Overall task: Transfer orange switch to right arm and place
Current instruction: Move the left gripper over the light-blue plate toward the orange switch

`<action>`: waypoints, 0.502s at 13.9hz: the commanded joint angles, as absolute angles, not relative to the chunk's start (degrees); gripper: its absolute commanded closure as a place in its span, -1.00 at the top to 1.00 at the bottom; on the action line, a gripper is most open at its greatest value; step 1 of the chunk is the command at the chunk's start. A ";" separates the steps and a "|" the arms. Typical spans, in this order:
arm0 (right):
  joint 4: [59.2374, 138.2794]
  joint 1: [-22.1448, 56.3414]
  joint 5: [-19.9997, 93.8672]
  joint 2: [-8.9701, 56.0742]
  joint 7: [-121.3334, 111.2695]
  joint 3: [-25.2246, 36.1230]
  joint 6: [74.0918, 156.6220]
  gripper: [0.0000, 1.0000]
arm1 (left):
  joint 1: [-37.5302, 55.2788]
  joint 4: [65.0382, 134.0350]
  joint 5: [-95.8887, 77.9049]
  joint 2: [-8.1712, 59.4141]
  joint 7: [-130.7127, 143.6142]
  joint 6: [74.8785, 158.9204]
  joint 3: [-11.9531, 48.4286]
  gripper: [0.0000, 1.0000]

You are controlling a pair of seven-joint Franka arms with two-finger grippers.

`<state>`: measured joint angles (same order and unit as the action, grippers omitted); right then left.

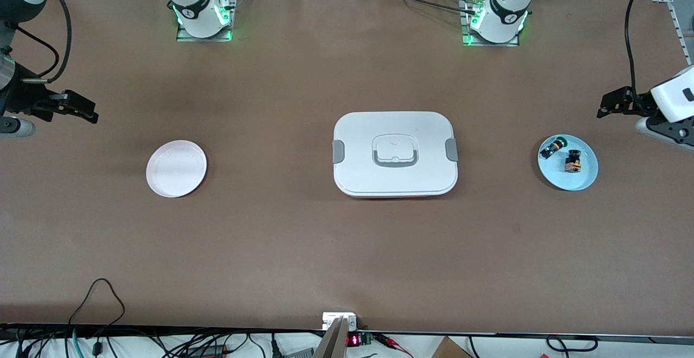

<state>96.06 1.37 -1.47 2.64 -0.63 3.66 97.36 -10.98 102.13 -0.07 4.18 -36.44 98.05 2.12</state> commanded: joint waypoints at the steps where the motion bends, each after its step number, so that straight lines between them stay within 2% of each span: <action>1: 94.83 1.23 -0.70 3.08 -1.05 3.43 96.24 1.00 | -12.56 106.68 -0.44 4.74 -50.14 102.72 1.93 1.00; 7: 94.83 1.32 -0.70 3.08 -0.79 3.34 96.24 1.00 | -15.29 112.85 0.44 9.39 -81.85 112.39 1.85 1.00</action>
